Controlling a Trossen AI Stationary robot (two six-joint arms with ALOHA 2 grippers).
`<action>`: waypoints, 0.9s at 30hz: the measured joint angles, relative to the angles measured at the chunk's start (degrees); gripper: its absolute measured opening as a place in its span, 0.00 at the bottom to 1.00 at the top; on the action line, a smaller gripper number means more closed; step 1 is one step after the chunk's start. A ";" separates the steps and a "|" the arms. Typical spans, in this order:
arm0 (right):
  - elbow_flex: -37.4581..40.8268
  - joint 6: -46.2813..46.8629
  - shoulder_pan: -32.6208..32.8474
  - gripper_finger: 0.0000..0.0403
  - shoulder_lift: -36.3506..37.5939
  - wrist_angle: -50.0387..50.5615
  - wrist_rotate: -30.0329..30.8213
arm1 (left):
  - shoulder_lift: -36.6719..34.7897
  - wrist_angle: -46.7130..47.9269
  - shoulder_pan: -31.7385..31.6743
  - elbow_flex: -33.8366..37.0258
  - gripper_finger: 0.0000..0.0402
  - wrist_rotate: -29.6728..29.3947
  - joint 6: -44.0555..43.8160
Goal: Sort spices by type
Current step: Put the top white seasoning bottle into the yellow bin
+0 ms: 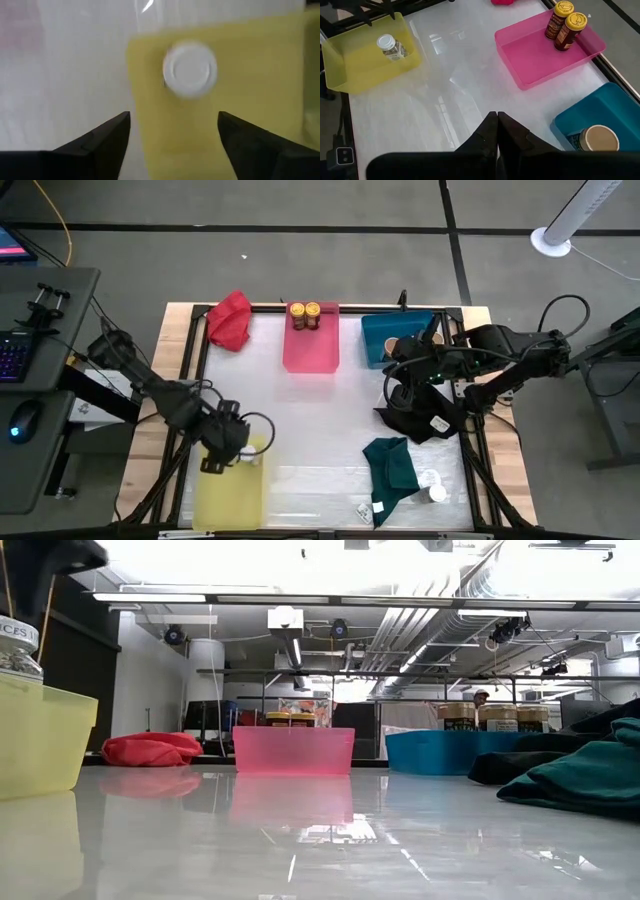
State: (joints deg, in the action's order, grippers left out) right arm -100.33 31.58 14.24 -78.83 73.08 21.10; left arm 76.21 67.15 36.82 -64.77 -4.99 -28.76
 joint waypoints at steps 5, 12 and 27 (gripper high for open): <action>0.00 0.03 0.00 0.00 0.00 -0.01 0.00 | 0.25 0.32 5.66 1.25 0.42 -1.65 -6.88; 0.00 -0.78 0.00 0.00 0.00 0.00 0.45 | 0.45 -12.47 8.67 11.35 0.04 -0.43 -15.48; 0.00 -0.55 0.00 0.00 0.00 0.00 0.48 | 0.43 -19.66 7.97 13.81 0.00 -5.22 -22.87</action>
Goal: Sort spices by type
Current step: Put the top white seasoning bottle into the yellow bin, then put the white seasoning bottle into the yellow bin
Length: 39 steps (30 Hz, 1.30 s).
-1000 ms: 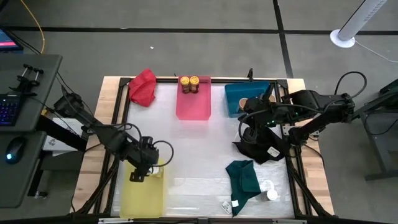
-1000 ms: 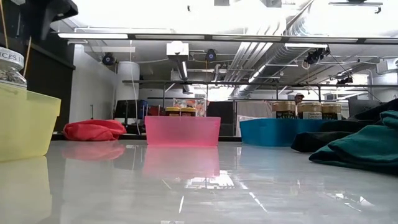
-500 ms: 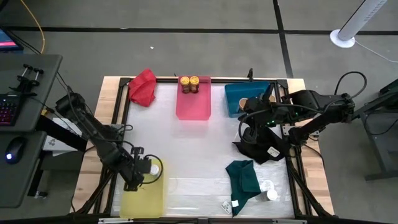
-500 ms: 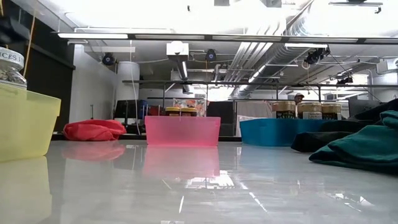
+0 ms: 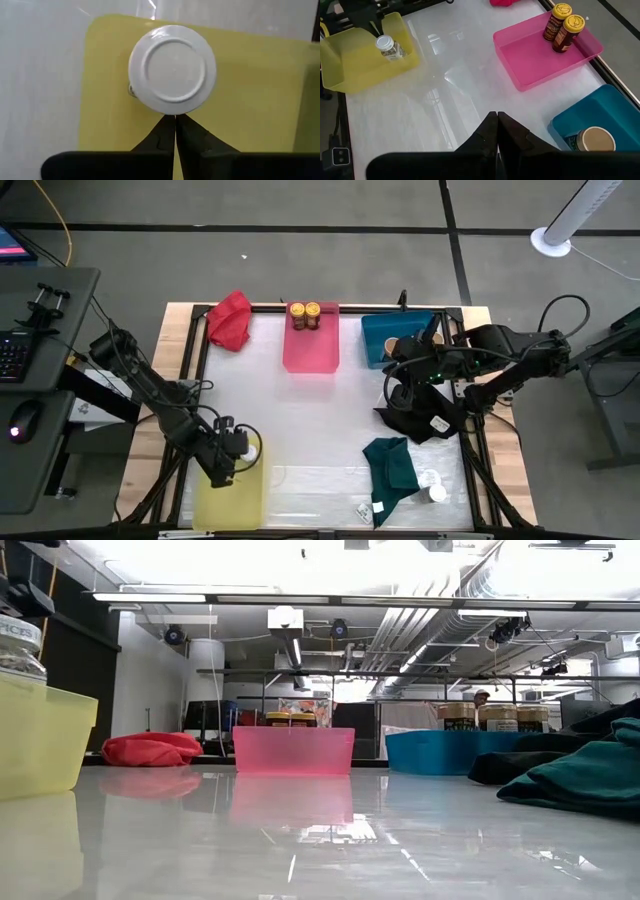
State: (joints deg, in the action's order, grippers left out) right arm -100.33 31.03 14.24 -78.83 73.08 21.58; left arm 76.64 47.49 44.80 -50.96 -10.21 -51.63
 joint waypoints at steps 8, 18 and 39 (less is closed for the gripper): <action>0.00 0.00 0.00 0.00 0.00 0.00 -0.02 | 0.02 -3.83 -0.02 0.00 0.00 -1.97 -2.96; 0.00 -0.46 0.00 0.00 0.00 0.04 -0.07 | -0.95 -2.06 -0.02 0.00 0.00 0.66 -4.93; -0.09 15.87 10.95 0.16 -8.75 15.46 -23.37 | -25.33 0.81 -8.50 -0.02 0.00 -23.97 -7.76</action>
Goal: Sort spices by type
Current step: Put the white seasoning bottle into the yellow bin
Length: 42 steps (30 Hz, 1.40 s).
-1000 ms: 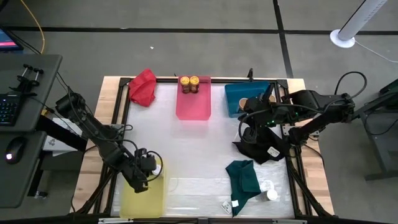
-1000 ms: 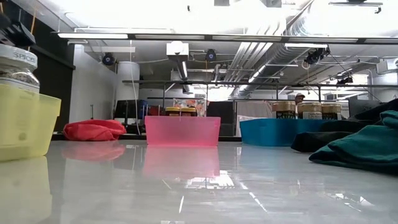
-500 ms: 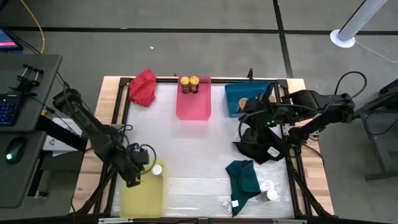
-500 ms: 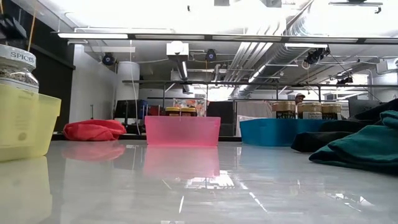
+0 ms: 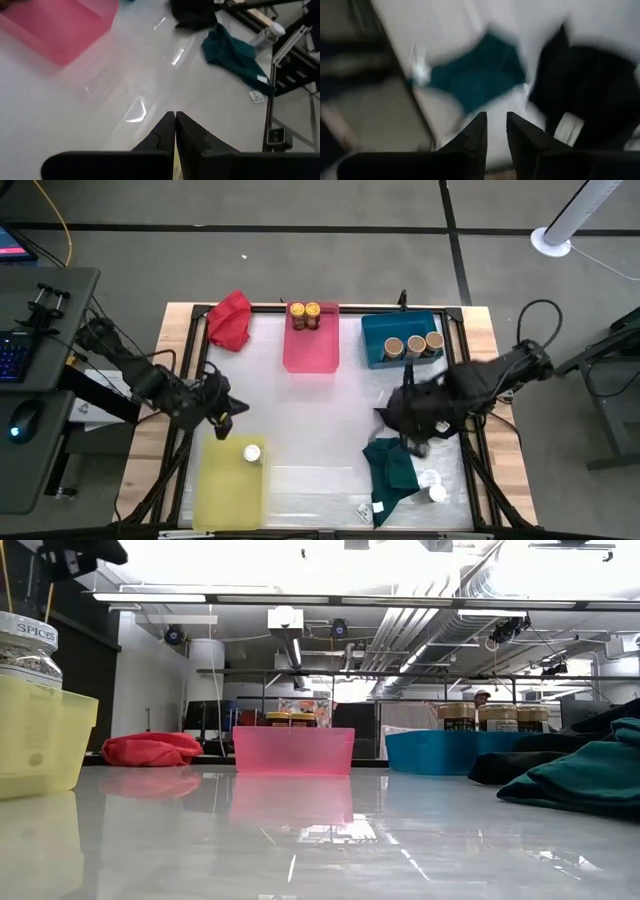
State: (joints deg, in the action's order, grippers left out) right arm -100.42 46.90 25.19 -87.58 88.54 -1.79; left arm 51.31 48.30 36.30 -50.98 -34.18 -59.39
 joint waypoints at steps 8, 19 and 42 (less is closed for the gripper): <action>14.08 21.71 14.88 0.02 -1.59 -9.08 -15.69 | 1.13 -4.16 -3.31 0.00 0.00 -2.76 3.58; 32.56 43.41 23.37 0.00 -1.43 -30.37 -20.03 | 1.26 -5.83 -3.77 0.00 0.00 -5.58 5.54; 32.76 30.34 10.44 0.00 0.74 -11.42 -8.28 | 1.28 -6.15 -3.77 0.00 0.00 -5.50 5.57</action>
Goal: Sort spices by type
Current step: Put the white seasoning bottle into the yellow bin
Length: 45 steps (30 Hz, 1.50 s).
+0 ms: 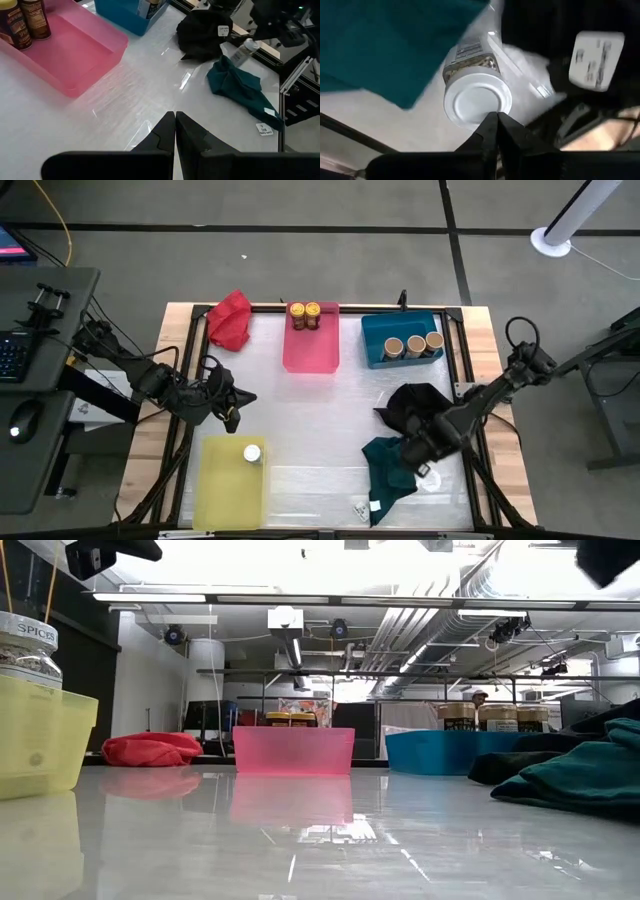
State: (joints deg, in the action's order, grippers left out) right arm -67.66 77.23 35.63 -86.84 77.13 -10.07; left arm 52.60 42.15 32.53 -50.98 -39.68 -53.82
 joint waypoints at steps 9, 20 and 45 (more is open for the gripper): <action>-0.15 -11.25 -11.06 0.00 0.16 -5.63 6.28 | 0.00 0.00 0.00 0.00 0.00 0.02 -0.02; -0.06 -21.55 -22.64 0.00 -0.09 -19.25 13.33 | 0.00 0.02 0.00 0.00 0.00 0.04 0.00; -0.19 -32.17 -34.68 0.00 -18.06 -74.46 7.62 | 0.00 0.02 0.02 0.00 0.00 0.02 2.58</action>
State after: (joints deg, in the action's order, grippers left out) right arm -67.85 45.06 0.95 -104.90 2.66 -2.44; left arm 52.60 42.17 32.56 -50.98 -39.66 -51.24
